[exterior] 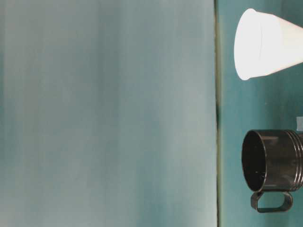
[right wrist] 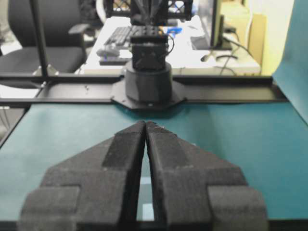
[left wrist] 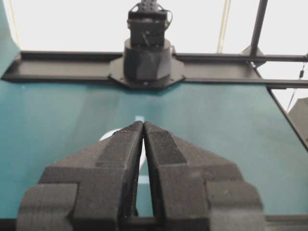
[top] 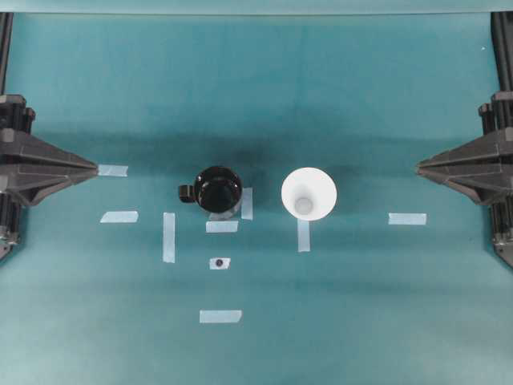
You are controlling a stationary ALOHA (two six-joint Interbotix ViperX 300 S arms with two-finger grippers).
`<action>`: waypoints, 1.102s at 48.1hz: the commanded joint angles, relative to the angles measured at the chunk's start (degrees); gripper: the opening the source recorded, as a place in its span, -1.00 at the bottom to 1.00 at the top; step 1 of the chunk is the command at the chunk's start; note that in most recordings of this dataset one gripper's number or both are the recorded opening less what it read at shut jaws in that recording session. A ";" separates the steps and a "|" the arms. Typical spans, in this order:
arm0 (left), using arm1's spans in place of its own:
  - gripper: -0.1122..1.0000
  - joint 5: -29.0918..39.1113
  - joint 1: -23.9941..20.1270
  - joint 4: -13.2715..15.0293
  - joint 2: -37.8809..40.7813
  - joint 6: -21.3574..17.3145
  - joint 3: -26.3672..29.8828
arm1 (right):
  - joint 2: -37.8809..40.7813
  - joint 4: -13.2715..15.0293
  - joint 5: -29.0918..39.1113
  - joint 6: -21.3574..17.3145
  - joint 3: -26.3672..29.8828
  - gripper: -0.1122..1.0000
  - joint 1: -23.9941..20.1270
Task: Holding the cup holder with the left arm, the right arm places the cup into the cup holder.
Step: 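Move both grippers over the black cup holder and white cup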
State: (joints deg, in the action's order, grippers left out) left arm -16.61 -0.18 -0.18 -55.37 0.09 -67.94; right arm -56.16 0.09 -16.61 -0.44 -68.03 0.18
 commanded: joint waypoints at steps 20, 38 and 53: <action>-0.75 8.44 -4.22 -0.79 6.06 3.16 4.13 | 1.58 -5.80 1.49 -9.93 1.14 -0.77 1.41; -0.75 21.53 -4.75 -0.79 16.52 0.26 8.70 | 15.21 -1.67 23.20 -9.58 11.87 -0.77 5.71; -0.75 29.97 -4.75 -0.88 23.64 0.18 14.59 | 26.19 0.79 30.67 -9.49 16.35 -0.77 6.68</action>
State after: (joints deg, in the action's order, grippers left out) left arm 12.30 -4.83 -0.88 -32.96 0.35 -55.90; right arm -37.53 0.62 13.36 -9.76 -54.05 6.33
